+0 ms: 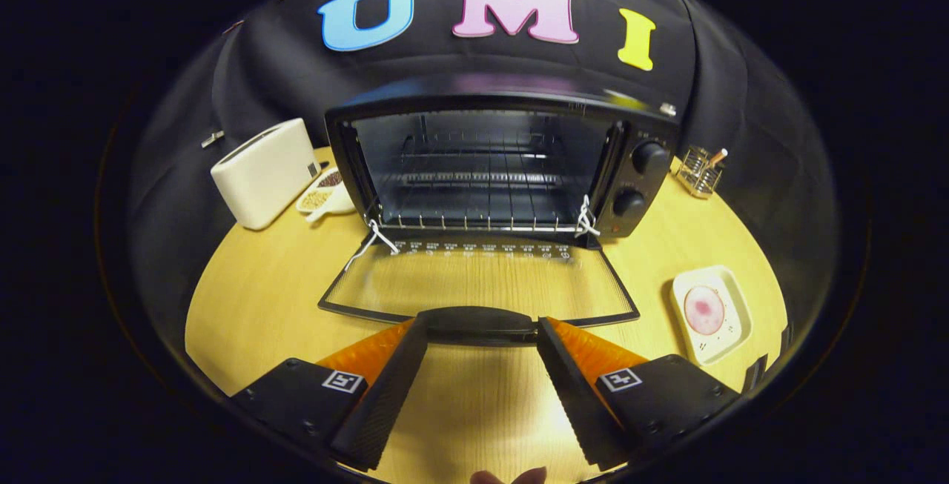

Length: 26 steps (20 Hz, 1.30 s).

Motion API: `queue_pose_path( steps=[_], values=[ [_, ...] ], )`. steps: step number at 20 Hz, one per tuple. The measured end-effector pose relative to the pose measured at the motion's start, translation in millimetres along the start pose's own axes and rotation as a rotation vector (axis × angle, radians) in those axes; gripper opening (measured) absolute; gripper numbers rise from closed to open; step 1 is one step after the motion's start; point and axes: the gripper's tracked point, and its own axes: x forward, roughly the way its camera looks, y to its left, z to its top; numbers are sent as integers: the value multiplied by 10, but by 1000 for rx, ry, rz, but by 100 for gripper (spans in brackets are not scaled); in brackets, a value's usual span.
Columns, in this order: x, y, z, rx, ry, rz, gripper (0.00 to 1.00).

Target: Open the toaster oven, put the food inside, and close the toaster oven door.

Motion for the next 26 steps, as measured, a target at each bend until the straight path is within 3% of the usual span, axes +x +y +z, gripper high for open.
queue_pose_path(
  steps=[3, 7, 10, 14, 21, 26],
  values=[
    [-75, -51, -161, -5, 42, 34, 99],
    [-417, -255, -71, 8, 49, 146, 99],
    [-710, -714, 57, -9, 54, 196, 99],
    [-903, -1573, 111, 17, 116, 196, 99],
    [-628, -2932, -55, 83, 313, 160, 99],
    [-104, -3396, -163, 96, 472, 167, 93]
  ],
)
